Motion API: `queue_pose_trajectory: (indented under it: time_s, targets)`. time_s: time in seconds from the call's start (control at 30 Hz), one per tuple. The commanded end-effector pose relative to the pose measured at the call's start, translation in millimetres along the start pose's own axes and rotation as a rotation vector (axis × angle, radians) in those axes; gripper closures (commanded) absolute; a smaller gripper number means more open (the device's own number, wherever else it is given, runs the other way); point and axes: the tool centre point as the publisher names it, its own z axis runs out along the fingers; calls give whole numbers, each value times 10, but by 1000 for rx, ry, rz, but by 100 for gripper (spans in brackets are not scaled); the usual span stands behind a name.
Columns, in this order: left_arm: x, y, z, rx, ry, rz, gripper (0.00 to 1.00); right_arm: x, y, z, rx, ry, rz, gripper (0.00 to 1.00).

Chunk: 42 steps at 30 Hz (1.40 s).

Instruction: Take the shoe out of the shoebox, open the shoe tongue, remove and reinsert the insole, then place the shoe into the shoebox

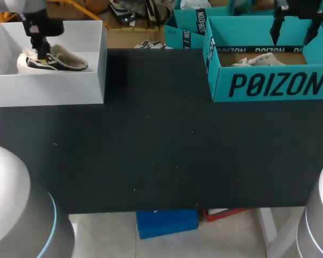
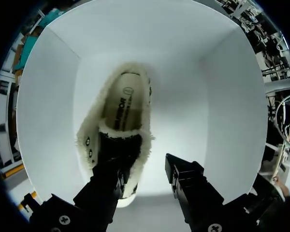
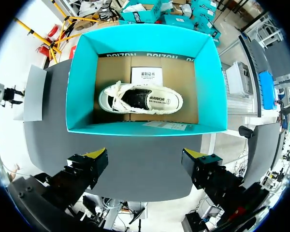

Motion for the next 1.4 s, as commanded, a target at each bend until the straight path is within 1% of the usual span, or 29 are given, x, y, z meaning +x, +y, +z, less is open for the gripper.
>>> queue_pose_trajectory:
  time_s: [0.03,0.17,0.53,0.7,0.83,0.97,1.0,1.07,1.13,1.2,1.3,1.4]
  targets:
    - [-37,-3,103,-9,10,3,55,3,6,-2,1,-1,0,0]
    - [-31,-9,176,-21,15,4,55,3,6,-2,1,-1,0,0]
    - [-55,-62,286,-32,1,11,56,3,6,-2,1,-1,0,0]
    - [-44,-62,339,-36,-1,8,60,3,6,-2,1,-1,0,0]
    - [-25,-49,414,-45,3,1,60,3,6,-2,1,-1,0,0]
    - [-19,-40,467,-58,6,-15,67,3,6,-2,1,-1,0,0]
    - [-20,-39,481,-64,4,-20,70,3,6,-2,1,-1,0,0]
    - [-20,-39,491,-69,-6,-29,78,3,6,-2,1,-1,0,0]
    - [-27,-44,497,-74,-12,-39,93,3,6,-2,1,-1,0,0]
    - [-41,-56,500,-81,-22,-49,100,3,6,-2,1,-1,0,0]
    - [-65,-74,494,-86,-32,-64,100,3,6,-2,1,-1,0,0]
    - [-94,-92,442,-75,-34,-76,100,3,6,-2,1,-1,0,0]
